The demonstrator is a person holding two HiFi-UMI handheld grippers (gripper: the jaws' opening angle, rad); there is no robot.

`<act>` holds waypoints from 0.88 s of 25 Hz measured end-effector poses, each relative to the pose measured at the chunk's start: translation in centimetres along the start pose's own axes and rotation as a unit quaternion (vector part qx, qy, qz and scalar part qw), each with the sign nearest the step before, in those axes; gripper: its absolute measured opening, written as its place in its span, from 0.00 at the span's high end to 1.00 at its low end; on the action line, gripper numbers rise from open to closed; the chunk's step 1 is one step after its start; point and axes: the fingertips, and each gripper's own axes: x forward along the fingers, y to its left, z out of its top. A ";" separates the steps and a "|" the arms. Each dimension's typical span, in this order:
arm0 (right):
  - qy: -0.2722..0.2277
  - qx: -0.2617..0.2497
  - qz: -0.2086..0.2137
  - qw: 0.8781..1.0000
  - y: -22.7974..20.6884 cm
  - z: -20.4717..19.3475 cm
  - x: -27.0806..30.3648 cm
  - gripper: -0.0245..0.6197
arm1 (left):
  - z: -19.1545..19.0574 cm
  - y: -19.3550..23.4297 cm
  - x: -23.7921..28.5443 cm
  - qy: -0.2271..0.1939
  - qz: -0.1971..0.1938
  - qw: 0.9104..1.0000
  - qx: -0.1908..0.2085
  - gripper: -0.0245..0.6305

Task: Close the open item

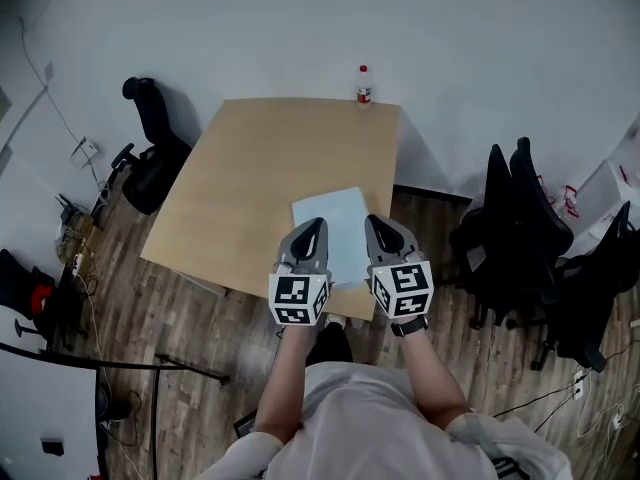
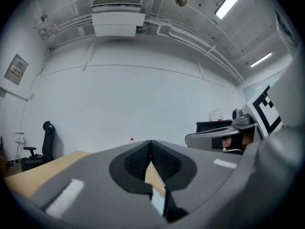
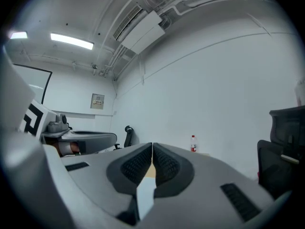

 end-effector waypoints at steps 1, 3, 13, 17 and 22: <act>0.001 0.002 -0.001 1.000 -0.3 0.2 0.8 0.94 | 0.1 0.5 0.9 0.002 -0.006 1.000 0.001 0.95; 0.004 -0.001 -0.003 1.000 -0.9 0.4 2.5 0.94 | 0.3 1.5 2.7 0.003 -0.016 1.000 0.003 0.95; 0.039 0.009 -0.024 0.999 -4.8 -1.3 7.9 0.94 | -1.9 3.5 10.7 0.035 -0.062 0.997 0.006 0.95; 0.059 0.026 -0.039 0.997 -6.3 -2.8 9.2 0.94 | -3.5 4.0 13.2 0.058 -0.083 0.995 0.008 0.95; 0.092 0.045 -0.055 0.993 -7.8 -6.0 10.0 0.94 | -6.6 3.9 15.9 0.091 -0.106 0.990 0.003 0.95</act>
